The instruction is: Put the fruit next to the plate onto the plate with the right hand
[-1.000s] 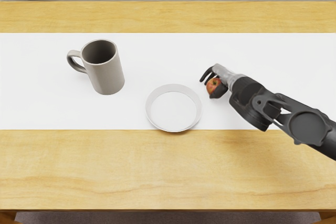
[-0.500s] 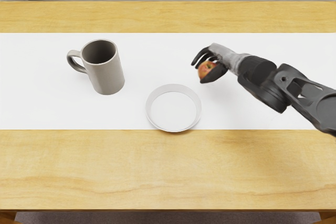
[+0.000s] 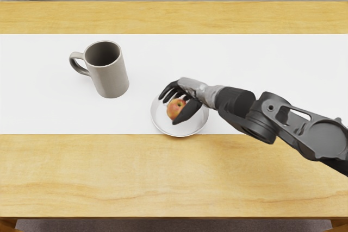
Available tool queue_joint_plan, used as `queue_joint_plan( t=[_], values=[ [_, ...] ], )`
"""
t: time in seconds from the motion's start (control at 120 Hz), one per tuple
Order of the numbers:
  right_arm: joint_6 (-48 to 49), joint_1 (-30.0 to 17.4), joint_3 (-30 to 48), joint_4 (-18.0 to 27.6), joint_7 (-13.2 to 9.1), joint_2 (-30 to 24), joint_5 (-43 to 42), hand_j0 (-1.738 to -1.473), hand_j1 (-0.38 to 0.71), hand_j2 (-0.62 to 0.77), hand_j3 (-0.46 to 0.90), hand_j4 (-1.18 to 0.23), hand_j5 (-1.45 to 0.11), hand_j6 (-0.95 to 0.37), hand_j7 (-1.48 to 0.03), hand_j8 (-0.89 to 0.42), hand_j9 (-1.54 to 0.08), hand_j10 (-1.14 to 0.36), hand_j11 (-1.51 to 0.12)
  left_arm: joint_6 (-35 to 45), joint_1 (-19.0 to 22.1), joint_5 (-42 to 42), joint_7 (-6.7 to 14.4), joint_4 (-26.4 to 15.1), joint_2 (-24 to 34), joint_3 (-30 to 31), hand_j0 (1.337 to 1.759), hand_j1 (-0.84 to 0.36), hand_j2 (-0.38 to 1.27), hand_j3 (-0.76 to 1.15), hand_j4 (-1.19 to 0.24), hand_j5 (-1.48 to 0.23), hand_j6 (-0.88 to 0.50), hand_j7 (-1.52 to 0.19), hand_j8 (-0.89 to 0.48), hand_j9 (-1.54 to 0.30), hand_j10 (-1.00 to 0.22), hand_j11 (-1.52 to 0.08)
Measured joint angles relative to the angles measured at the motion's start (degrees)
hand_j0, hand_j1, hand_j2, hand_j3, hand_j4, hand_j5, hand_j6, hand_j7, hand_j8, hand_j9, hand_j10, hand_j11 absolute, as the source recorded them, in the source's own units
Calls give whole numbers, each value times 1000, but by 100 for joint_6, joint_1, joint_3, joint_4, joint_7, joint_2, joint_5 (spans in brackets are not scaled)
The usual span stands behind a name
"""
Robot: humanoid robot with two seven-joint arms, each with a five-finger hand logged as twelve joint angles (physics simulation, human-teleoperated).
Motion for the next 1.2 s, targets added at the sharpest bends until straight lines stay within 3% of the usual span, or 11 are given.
queue_joint_plan(
  t=[0.117,0.267,0.383,0.567,0.733,0.858,1.2],
  values=[
    [216,1,204,-35,2,-18,124,-1654,-76,-24,0,-282,-397,-252,-380,-184,-386,-216,-381,0,0,0,0,0,0,0,1658,349,0,0,0,0,-1,0,0,0,0,0],
    [2265,-251,1709,-51,3,-515,1993,-1656,-198,-14,0,-152,-212,-138,-204,-106,-207,-121,-205,0,0,0,0,-1,0,0,1658,349,0,0,0,0,-1,0,0,0,0,0],
    [3048,-984,3110,-64,3,-651,2934,-1657,-247,-11,0,-101,-138,-93,-134,-74,-135,-83,-134,0,0,0,0,-1,0,0,1658,349,0,0,0,0,0,0,0,0,0,0],
    [3361,-2369,4770,-293,3,-751,4182,-1658,-285,-8,0,-60,-81,-57,-79,-49,-80,-52,-80,0,0,0,0,1,0,0,1658,349,0,0,0,0,-1,0,0,0,0,0],
    [3413,-2961,5508,-973,3,-1081,5348,-1658,-301,-6,0,-43,-58,-41,-57,-38,-57,-40,-57,0,0,0,0,-1,0,0,1658,349,0,0,0,0,-1,0,0,0,0,0],
    [3422,-3208,5915,-1313,3,-1212,5748,-1658,-307,-6,0,-36,-49,-35,-48,-33,-48,-34,-48,0,0,0,0,1,0,0,1658,349,0,0,0,0,-1,0,-1,0,0,0],
    [3426,-3276,5968,-1479,3,-1216,5902,-1658,-313,-5,0,-30,-40,-29,-40,-29,-40,-29,-40,0,0,0,0,1,0,0,1658,349,0,0,0,0,-1,0,-1,0,0,0]
  ],
)
